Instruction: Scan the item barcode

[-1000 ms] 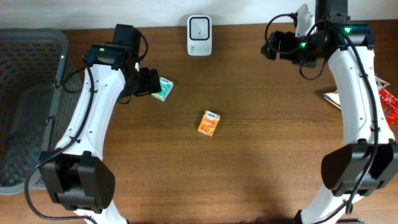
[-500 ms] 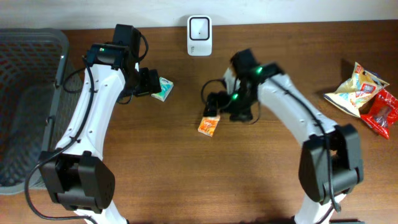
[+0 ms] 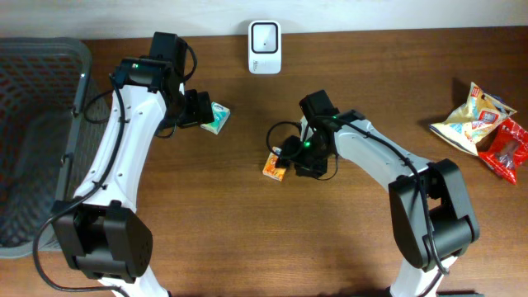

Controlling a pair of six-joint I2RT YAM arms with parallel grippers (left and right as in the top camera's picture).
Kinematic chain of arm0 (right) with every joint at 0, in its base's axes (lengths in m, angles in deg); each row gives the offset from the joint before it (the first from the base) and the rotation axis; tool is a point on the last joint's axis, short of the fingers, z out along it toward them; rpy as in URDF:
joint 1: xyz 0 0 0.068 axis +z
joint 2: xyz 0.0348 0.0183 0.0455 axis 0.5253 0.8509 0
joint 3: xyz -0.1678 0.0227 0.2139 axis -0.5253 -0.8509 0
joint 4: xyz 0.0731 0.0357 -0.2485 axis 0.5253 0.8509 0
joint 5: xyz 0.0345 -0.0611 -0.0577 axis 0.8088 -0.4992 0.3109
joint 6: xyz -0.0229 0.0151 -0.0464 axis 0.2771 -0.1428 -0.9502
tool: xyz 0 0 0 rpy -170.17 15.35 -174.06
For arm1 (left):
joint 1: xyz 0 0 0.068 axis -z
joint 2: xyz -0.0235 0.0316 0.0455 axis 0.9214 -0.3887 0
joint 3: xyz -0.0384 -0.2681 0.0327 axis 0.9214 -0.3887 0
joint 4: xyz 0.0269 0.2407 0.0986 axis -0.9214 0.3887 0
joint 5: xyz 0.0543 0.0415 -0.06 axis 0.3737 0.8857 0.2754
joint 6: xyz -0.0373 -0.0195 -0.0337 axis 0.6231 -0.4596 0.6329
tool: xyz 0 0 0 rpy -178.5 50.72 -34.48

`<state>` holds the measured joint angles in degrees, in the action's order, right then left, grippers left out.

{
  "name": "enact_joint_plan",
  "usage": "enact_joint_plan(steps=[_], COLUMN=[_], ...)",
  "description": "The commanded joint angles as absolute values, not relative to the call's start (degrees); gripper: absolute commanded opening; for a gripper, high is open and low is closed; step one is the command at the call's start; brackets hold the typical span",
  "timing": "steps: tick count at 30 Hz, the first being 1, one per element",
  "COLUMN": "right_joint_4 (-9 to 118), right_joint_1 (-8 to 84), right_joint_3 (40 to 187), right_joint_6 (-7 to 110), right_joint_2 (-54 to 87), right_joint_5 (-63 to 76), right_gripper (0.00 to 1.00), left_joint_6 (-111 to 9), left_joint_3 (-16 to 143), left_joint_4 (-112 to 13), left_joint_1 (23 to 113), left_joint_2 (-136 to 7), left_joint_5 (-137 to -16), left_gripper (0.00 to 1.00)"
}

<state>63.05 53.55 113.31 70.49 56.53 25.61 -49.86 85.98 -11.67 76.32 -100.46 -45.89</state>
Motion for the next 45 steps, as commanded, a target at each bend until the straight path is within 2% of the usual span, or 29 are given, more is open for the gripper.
enact_joint_plan(steps=[1,4,13,23,25,30,33,36,39,42,45], right_joint_4=[61.54,59.94,55.75,58.06,59.62,69.63,76.36,80.10,78.28,74.61,73.74], right_joint_1=[54.97,56.18,59.91,60.07,60.07,60.07,60.07,60.31,61.09,63.65,66.36], right_joint_3=[113.05,112.92,111.37,108.92,109.51,115.94,120.37,124.48,125.29,123.74,122.47], right_joint_6=[70.38,69.40,69.62,71.91,70.43,69.07,69.03,69.05,66.58,57.31,52.13], right_joint_2=[56.18,56.20,56.31,56.29,56.18,56.18,56.18,56.18,56.18,56.27,56.68], right_joint_5=[24.89,21.85,14.61,1.56,0.52,-6.00,-8.84,-6.09,-1.69,1.17,-0.34], right_gripper=[0.30,0.18,0.14,0.13,0.17,0.33,0.33,0.33,0.34,0.33,0.39], left_joint_6=[-50.54,-50.54,-50.56,-50.56,-50.56,-50.56,-50.56,-50.54,-50.56,-50.54,-50.54], left_joint_3=[86.64,86.64,86.64,86.64,86.64,86.64,86.64,86.64,86.64,86.64,86.64], left_joint_4=[-11.61,-11.61,-11.61,-11.61,-11.61,-11.61,-11.61,-11.61,-11.61,-11.61,-11.61], left_joint_1=[76.32,76.32,76.32,76.32,76.32,76.32,76.32,76.32,76.38,76.38,76.38], left_joint_2=[-99.69,-99.69,-99.69,-99.69,-99.69,-99.69,-99.69,-99.69,-99.69,-99.69,-99.69], left_joint_5=[-46.48,-46.50,-46.50,-46.48,-46.50,-46.50,-46.48,-46.50,-46.48,-46.50,-46.50], left_gripper=[0.99,0.99,0.99,0.99,0.99,0.99,0.99,0.99,0.99,0.99,0.99])
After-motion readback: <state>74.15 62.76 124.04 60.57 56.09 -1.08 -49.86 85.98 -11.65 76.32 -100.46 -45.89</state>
